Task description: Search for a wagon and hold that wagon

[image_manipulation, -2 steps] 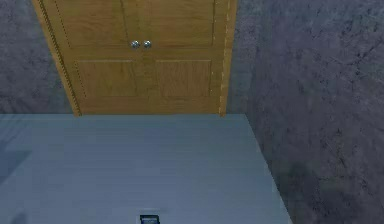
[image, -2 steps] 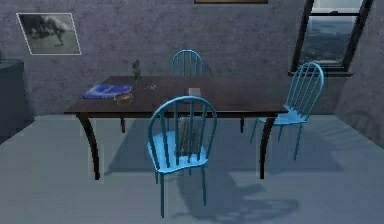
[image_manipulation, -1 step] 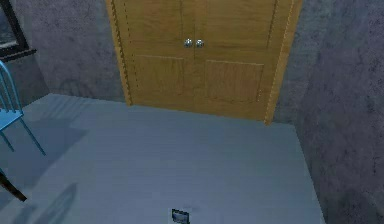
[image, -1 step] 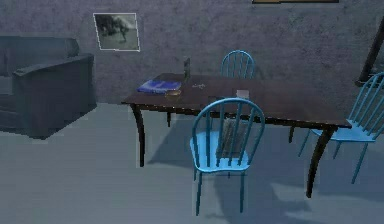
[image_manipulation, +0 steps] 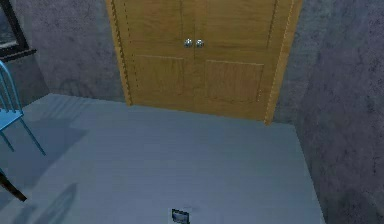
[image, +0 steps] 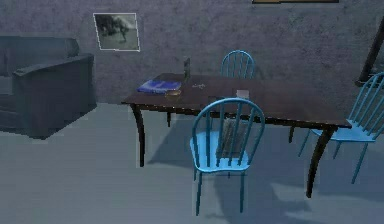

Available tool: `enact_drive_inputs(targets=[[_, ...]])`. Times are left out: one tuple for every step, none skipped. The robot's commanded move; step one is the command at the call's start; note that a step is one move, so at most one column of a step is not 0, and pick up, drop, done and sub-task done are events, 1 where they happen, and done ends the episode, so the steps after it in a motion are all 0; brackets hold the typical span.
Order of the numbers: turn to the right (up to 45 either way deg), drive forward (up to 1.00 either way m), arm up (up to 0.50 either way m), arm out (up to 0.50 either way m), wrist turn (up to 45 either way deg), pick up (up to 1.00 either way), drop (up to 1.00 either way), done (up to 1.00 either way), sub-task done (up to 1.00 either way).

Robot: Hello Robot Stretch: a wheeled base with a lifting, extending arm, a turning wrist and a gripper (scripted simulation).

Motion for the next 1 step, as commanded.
enact_drive_inputs(targets=[[0.0, 0.0, 0.0, 0.5, 0.0, 0.0, 0.0, 0.0, 0.0]])
